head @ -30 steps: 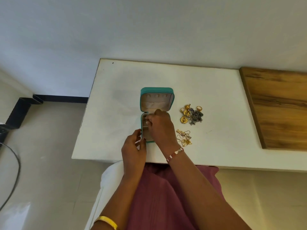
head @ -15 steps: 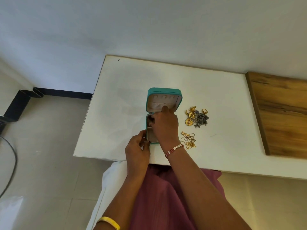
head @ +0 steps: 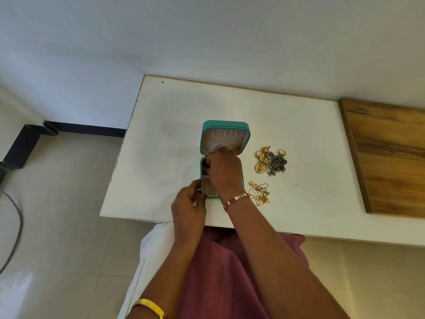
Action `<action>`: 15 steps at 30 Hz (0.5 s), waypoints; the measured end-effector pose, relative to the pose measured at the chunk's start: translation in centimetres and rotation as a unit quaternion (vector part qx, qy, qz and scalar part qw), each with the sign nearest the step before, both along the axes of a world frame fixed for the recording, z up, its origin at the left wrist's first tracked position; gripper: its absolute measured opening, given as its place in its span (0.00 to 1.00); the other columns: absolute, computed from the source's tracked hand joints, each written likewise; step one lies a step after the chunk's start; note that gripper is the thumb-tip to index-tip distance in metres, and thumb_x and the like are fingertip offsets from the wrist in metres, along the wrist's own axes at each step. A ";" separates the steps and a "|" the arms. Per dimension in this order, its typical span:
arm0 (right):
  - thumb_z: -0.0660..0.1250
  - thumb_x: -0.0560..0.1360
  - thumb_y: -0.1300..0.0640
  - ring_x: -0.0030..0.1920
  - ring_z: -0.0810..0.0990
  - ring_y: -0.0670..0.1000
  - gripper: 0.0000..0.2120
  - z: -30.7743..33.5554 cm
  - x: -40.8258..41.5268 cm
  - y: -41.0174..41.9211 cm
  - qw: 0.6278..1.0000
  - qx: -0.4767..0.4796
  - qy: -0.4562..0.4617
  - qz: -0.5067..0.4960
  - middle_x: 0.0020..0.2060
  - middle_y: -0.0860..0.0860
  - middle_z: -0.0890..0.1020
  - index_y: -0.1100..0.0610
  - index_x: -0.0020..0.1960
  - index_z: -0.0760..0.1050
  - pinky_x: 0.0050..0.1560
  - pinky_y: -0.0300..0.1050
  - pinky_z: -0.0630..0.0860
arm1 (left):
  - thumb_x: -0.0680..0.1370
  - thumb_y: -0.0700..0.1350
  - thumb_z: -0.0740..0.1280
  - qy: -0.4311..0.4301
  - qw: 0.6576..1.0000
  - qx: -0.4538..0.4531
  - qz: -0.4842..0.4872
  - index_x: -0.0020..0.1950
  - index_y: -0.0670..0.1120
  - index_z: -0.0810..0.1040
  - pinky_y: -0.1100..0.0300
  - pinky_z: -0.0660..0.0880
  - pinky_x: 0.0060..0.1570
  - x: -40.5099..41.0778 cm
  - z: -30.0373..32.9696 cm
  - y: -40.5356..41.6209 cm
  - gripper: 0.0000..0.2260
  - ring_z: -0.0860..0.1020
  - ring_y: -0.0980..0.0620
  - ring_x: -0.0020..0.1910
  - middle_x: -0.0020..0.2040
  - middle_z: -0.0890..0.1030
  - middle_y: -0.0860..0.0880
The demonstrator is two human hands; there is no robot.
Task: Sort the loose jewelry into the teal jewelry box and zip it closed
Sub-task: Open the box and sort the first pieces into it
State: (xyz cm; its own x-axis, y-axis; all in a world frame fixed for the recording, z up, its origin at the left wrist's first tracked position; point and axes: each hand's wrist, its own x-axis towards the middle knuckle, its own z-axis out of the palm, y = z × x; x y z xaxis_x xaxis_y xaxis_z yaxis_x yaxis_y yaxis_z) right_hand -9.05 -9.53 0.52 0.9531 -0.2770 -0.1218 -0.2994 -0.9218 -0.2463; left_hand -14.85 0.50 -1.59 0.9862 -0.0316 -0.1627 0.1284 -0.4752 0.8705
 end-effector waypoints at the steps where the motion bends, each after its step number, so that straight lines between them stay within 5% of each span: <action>1: 0.56 0.79 0.59 0.50 0.78 0.57 0.11 -0.1 0.0 0.0 1.000 0.001 -0.003 0.004 0.51 0.58 0.79 0.60 0.55 0.75 0.50 0.46 0.74 | 0.76 0.35 0.63 0.000 1.000 -0.001 0.000 0.60 0.45 0.77 0.84 0.64 0.45 0.0 0.0 0.0 0.15 0.74 0.59 0.48 0.54 0.80 0.48; 6: 0.58 0.78 0.58 0.54 0.75 0.56 0.12 -0.3 -0.3 -0.5 0.998 -0.021 -0.014 0.061 0.53 0.57 0.77 0.58 0.55 0.77 0.50 0.47 0.73 | 0.76 0.37 0.63 0.011 1.000 -0.006 0.001 0.62 0.46 0.76 0.75 0.66 0.51 0.0 0.2 -0.1 0.15 0.74 0.59 0.50 0.56 0.80 0.48; 9: 0.57 0.78 0.60 0.59 0.71 0.57 0.12 -0.2 -0.5 -0.5 0.994 -0.046 -0.006 0.097 0.57 0.58 0.75 0.60 0.57 0.76 0.52 0.49 0.72 | 0.76 0.37 0.64 0.011 1.000 0.000 0.003 0.62 0.46 0.76 0.79 0.65 0.49 0.0 0.1 -0.1 0.15 0.73 0.59 0.50 0.56 0.80 0.48; 12: 0.57 0.78 0.60 0.59 0.71 0.57 0.12 -0.4 -0.5 -0.5 0.996 -0.031 -0.025 0.075 0.57 0.58 0.75 0.61 0.57 0.75 0.53 0.49 0.71 | 0.76 0.36 0.64 0.009 1.000 0.002 0.005 0.61 0.46 0.76 0.83 0.65 0.45 0.1 0.1 -0.1 0.15 0.74 0.59 0.49 0.55 0.80 0.48; 15: 0.59 0.77 0.60 0.57 0.73 0.56 0.10 -0.8 -0.4 -0.6 0.998 0.000 -0.044 0.054 0.55 0.57 0.76 0.61 0.54 0.76 0.53 0.49 0.70 | 0.76 0.36 0.64 0.014 1.000 -0.005 0.005 0.61 0.46 0.76 0.75 0.67 0.51 0.0 0.3 -0.1 0.15 0.74 0.58 0.50 0.55 0.80 0.49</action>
